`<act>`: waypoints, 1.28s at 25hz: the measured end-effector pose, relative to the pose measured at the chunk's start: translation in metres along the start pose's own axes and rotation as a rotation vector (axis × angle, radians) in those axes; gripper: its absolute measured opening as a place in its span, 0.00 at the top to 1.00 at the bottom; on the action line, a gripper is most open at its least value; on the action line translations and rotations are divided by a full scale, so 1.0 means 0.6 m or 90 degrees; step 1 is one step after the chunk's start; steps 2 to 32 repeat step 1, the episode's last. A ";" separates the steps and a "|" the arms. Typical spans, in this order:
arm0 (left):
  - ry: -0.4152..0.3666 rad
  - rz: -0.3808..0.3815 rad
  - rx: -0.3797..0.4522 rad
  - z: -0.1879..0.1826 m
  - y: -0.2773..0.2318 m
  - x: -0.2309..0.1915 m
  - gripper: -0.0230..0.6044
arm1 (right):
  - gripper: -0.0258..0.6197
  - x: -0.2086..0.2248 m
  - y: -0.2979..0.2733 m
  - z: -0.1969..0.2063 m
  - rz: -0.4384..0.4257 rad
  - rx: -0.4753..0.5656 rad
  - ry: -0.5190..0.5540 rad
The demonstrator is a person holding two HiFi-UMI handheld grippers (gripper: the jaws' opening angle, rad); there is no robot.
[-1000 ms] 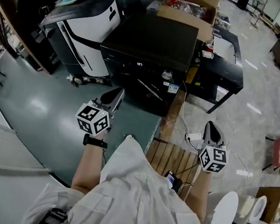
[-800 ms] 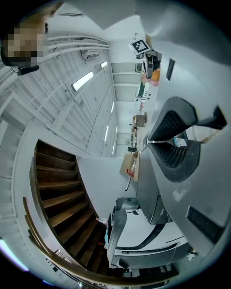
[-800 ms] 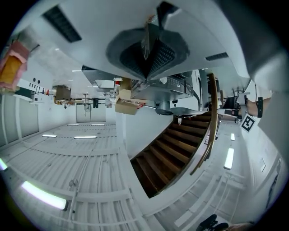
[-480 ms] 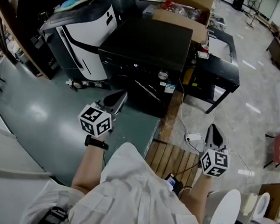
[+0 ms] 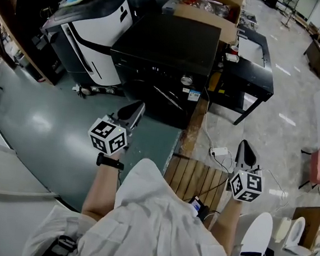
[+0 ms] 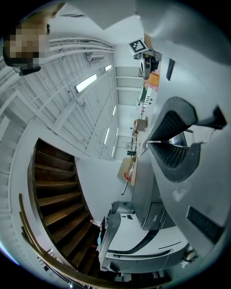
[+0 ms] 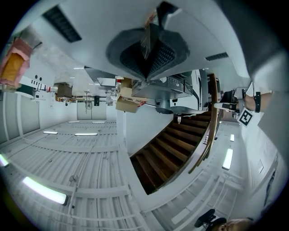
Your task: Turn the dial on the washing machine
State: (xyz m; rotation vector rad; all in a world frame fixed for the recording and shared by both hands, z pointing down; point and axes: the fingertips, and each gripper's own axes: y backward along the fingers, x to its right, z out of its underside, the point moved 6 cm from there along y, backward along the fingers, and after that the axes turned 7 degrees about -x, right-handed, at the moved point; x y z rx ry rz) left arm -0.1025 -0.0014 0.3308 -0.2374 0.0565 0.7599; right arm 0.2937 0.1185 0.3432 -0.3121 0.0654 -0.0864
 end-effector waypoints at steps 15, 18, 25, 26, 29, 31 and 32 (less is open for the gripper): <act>0.001 0.000 0.000 0.002 0.000 -0.003 0.94 | 0.96 -0.003 -0.003 0.000 -0.002 -0.001 0.001; 0.001 0.000 0.000 0.002 0.000 -0.003 0.94 | 0.96 -0.003 -0.003 0.000 -0.002 -0.001 0.001; 0.001 0.000 0.000 0.002 0.000 -0.003 0.94 | 0.96 -0.003 -0.003 0.000 -0.002 -0.001 0.001; 0.001 0.000 0.000 0.002 0.000 -0.003 0.94 | 0.96 -0.003 -0.003 0.000 -0.002 -0.001 0.001; 0.001 0.000 0.000 0.002 0.000 -0.003 0.94 | 0.96 -0.003 -0.003 0.000 -0.002 -0.001 0.001; 0.001 0.000 0.000 0.002 0.000 -0.003 0.94 | 0.96 -0.003 -0.003 0.000 -0.002 -0.001 0.001; 0.001 0.000 0.000 0.002 0.000 -0.003 0.94 | 0.96 -0.003 -0.003 0.000 -0.002 -0.001 0.001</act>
